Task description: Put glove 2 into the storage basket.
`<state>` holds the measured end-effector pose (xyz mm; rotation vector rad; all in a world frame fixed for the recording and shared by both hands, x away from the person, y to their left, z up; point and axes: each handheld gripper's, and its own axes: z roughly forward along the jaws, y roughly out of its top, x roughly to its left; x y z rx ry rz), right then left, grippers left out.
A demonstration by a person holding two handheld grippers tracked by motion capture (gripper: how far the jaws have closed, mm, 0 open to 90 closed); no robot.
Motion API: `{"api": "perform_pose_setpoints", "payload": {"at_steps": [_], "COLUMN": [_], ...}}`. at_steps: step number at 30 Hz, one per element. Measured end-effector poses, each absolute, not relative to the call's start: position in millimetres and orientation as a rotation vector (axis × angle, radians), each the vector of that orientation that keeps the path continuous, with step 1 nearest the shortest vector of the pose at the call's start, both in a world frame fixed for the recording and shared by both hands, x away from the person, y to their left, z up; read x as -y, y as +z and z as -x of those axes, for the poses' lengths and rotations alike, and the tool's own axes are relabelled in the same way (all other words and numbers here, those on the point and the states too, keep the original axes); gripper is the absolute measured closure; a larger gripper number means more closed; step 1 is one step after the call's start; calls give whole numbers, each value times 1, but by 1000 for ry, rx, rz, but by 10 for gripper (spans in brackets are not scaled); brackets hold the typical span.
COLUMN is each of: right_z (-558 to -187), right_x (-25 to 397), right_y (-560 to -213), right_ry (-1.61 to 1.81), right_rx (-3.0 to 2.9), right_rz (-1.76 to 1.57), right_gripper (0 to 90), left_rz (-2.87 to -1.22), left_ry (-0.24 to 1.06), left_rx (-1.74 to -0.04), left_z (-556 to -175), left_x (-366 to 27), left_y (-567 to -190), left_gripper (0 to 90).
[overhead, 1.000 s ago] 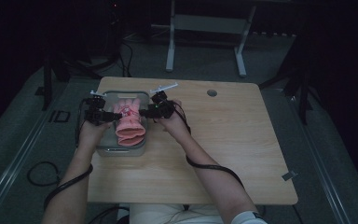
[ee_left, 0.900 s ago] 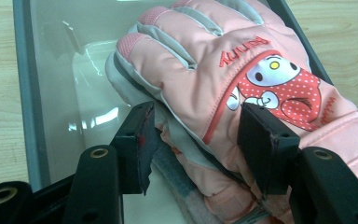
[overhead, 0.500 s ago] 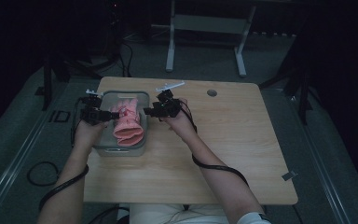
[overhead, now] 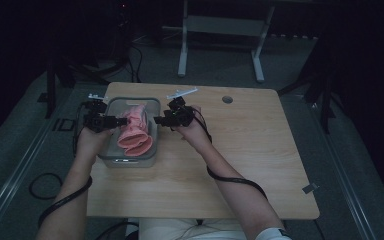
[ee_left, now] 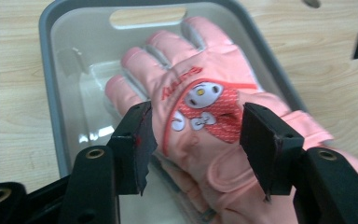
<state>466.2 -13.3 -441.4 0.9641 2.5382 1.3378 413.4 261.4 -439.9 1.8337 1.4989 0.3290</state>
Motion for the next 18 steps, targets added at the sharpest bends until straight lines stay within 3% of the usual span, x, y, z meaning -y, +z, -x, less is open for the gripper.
{"api": "perform_pose_setpoints", "payload": {"at_steps": [7,12,18], "right_z": [-465,-463,-458], "right_x": [18,22,30], "right_y": [-440,-440,-443], "right_ry": [1373,1383,1402], "right_rx": [-2535,-2568,-2569], "right_rz": [-963,-927,-869], "right_gripper": [350,277,196], "left_rz": [-1865,-1922,-1966], "left_ry": [325,325,333], "left_rx": [-1387,-1314,-1208], "left_z": [-401,-391,-379], "left_x": [-250,-234,-210], "left_y": [-429,-426,-427], "left_gripper": [327,140,19]}}
